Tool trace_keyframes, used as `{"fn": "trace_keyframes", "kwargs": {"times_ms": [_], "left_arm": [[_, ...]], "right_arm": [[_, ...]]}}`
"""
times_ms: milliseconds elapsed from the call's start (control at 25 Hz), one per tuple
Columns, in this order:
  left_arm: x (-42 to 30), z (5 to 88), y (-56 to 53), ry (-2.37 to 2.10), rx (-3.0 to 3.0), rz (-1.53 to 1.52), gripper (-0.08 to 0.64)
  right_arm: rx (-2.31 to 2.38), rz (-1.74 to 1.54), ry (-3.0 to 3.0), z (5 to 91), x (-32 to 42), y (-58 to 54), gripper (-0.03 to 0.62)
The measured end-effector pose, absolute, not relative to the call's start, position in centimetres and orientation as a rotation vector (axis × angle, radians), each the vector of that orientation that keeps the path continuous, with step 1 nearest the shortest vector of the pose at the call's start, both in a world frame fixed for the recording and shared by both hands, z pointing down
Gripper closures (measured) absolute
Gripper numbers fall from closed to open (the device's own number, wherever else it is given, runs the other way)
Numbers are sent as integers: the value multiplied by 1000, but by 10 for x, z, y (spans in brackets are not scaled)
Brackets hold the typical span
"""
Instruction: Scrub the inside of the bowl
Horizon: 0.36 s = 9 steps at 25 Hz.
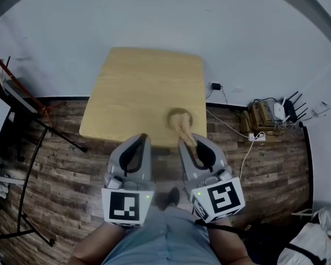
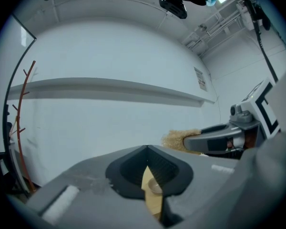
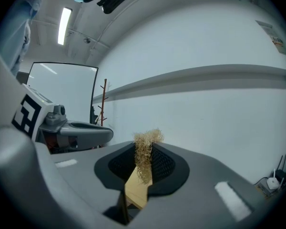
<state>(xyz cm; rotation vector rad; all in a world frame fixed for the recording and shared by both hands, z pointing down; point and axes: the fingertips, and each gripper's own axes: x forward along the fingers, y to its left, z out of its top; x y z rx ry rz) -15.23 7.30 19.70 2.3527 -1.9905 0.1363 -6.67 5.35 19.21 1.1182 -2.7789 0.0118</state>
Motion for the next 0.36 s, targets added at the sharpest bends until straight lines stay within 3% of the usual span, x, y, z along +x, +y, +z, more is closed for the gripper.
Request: {"fn": "trace_keyframes", "kwargs": {"times_ms": [360], "left_arm": [[-152,188,68,-1993,2363,119,538]], "right_arm": [[1128,-15,-2785,182,-68,50,529]]}}
